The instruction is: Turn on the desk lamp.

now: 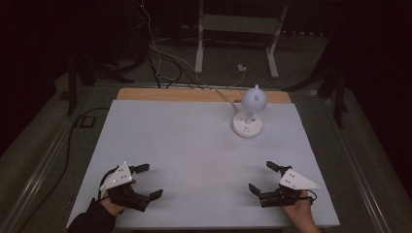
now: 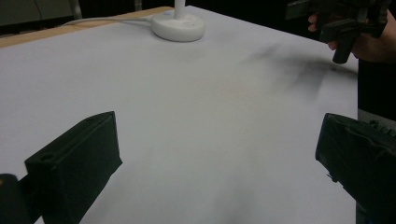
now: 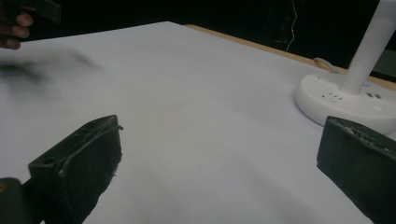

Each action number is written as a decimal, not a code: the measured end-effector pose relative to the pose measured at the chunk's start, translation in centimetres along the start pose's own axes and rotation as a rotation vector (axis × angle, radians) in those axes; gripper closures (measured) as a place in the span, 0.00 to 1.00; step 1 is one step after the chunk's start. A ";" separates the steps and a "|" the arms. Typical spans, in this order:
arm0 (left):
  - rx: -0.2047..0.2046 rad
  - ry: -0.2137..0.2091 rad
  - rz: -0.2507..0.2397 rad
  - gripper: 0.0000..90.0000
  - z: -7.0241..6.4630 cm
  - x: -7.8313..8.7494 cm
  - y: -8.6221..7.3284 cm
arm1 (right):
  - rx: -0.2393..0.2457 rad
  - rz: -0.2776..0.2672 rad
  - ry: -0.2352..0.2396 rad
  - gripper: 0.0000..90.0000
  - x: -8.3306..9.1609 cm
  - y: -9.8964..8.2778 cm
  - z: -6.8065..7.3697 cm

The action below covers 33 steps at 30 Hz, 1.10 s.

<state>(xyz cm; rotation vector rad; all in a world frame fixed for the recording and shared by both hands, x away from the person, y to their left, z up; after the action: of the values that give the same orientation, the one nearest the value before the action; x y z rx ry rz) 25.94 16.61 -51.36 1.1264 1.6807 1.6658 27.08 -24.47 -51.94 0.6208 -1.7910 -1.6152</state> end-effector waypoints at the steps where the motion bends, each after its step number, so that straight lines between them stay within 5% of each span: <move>1: 0.001 0.000 0.000 0.00 0.0 0.0 0.0 | -0.001 0.000 0.002 0.00 0.0 0.0 0.0; 33: 0.004 0.004 -0.005 0.00 0.1 0.0 0.1 | -0.031 0.059 0.032 0.00 -0.2 0.9 0.7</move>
<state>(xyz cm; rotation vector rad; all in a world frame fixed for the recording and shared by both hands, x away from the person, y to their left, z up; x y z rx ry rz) 26.04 16.68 -51.31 1.1207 1.6887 1.6628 26.75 -23.73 -51.14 0.5716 -1.7414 -1.5823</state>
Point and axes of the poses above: each handheld gripper's, and its own axes: x roughly backward along the jaws, y roughly out of its top, z roughly to its left, the point moved 5 cm from there along -x, roughly forward along the jaws, and after that the axes turned 10 degrees about -z, right-handed, at the moved point
